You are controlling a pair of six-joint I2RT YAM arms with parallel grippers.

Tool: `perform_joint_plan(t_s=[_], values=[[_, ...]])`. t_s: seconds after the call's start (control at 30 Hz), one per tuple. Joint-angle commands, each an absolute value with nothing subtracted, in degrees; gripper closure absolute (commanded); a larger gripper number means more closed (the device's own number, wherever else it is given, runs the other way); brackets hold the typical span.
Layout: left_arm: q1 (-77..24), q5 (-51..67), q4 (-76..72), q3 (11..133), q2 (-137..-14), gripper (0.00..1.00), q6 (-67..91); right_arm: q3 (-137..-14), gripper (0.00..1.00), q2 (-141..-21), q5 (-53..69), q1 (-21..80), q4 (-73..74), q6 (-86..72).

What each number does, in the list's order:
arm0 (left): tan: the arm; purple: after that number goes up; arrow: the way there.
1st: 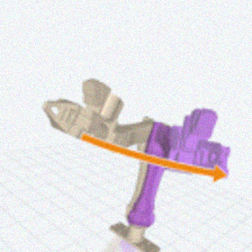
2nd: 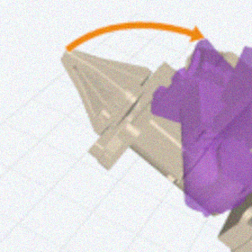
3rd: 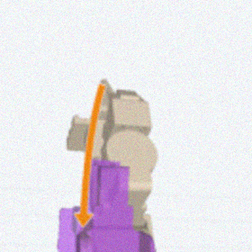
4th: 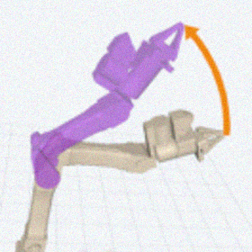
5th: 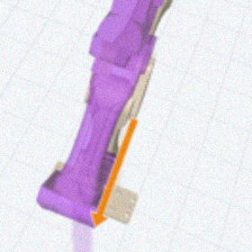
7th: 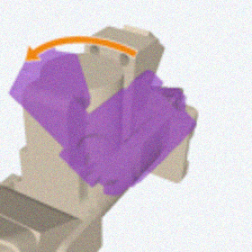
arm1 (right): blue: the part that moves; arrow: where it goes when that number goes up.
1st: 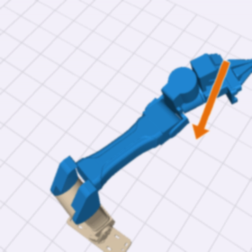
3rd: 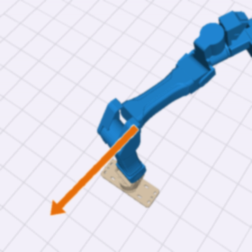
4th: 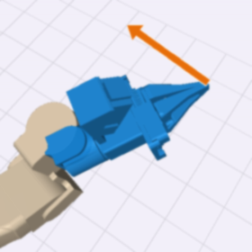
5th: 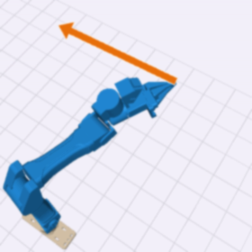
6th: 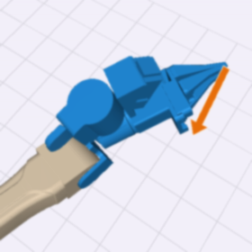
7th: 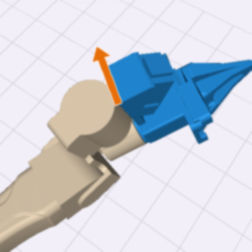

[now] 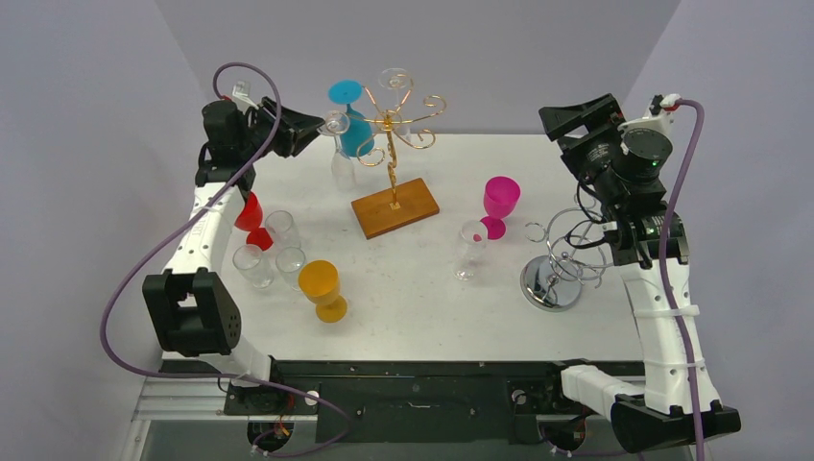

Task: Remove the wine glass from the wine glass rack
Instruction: Pick up the wine glass from the wine rack.

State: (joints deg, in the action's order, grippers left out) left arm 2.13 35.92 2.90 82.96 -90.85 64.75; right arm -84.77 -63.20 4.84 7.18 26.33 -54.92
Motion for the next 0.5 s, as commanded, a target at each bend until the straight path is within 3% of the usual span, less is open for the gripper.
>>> perform_joint_plan(t_s=[0.0,0.47], values=[[1.28,37.46,-2.02,83.64,-91.63,0.67,65.91,-84.21,0.25,-62.02,3.8,7.38,23.43,-55.36],[1.01,38.01,-1.28,82.97,-89.75,0.8,66.36,-82.92,0.26,-61.12,3.51,7.38,22.3,-55.63]])
